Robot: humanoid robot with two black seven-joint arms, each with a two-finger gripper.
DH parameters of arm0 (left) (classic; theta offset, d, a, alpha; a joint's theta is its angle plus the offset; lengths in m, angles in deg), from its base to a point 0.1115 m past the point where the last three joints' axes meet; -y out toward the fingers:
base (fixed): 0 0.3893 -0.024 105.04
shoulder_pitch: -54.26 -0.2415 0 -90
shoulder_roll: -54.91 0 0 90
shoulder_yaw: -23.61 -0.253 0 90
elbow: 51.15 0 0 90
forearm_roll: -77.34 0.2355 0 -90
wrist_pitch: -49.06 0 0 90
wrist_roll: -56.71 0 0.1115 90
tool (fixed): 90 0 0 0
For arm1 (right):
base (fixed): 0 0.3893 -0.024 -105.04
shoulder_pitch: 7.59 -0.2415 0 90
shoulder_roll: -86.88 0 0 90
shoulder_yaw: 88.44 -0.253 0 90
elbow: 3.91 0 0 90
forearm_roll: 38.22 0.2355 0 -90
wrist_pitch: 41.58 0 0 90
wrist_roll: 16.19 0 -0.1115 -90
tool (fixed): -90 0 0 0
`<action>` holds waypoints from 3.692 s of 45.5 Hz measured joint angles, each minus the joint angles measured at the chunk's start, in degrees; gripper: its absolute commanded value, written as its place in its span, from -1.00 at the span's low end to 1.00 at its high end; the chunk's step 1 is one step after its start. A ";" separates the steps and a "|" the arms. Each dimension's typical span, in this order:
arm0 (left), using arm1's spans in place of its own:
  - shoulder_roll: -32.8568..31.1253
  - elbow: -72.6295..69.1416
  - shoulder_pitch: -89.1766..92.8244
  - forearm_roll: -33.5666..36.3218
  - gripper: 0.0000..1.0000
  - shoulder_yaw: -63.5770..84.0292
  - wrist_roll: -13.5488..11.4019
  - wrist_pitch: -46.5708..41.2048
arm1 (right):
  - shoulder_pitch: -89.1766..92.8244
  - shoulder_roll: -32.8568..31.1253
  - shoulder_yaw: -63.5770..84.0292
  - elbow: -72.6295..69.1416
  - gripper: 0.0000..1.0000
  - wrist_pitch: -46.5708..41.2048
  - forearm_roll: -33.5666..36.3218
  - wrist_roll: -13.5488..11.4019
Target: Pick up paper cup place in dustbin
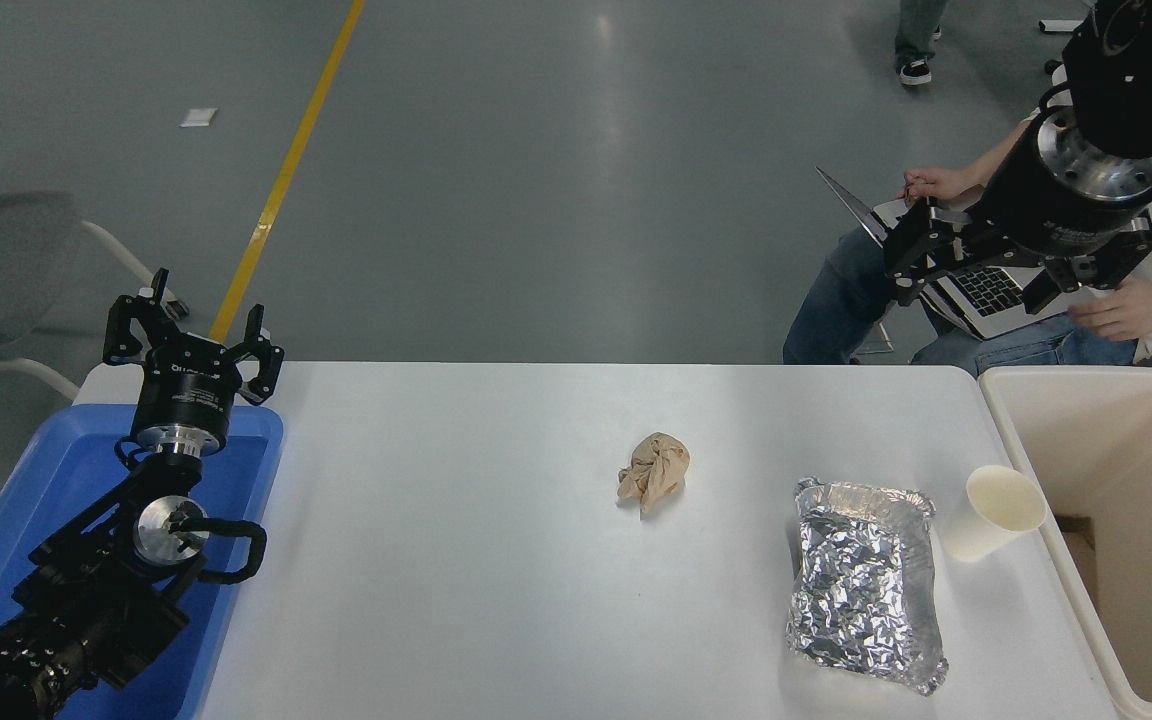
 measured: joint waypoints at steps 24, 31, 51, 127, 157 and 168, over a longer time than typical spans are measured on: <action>0.00 -0.03 0.05 -0.08 0.98 0.03 0.03 -0.09 | -0.04 0.00 0.00 -0.01 1.00 0.00 0.00 0.00; 0.01 -0.04 0.04 -0.09 0.98 0.01 0.01 -0.09 | -0.15 -0.01 0.00 -0.01 1.00 0.00 0.00 0.00; 0.02 -0.02 0.01 -0.08 0.98 0.01 -0.01 -0.08 | -1.22 -0.42 0.30 -0.04 1.00 0.00 0.00 0.00; -0.01 -0.04 0.00 -0.08 0.98 0.00 -0.01 -0.01 | 41.57 -10.28 -2.65 11.99 0.90 29.75 -5.70 -0.05; -0.02 -0.03 0.00 -0.07 0.98 0.01 -0.01 -0.03 | 47.28 -10.92 -6.24 16.13 0.90 31.12 -0.42 -0.25; -0.02 -0.02 0.00 -0.07 0.98 0.01 -0.01 -0.02 | 48.04 -10.67 -7.13 16.18 0.25 31.14 -0.19 -0.26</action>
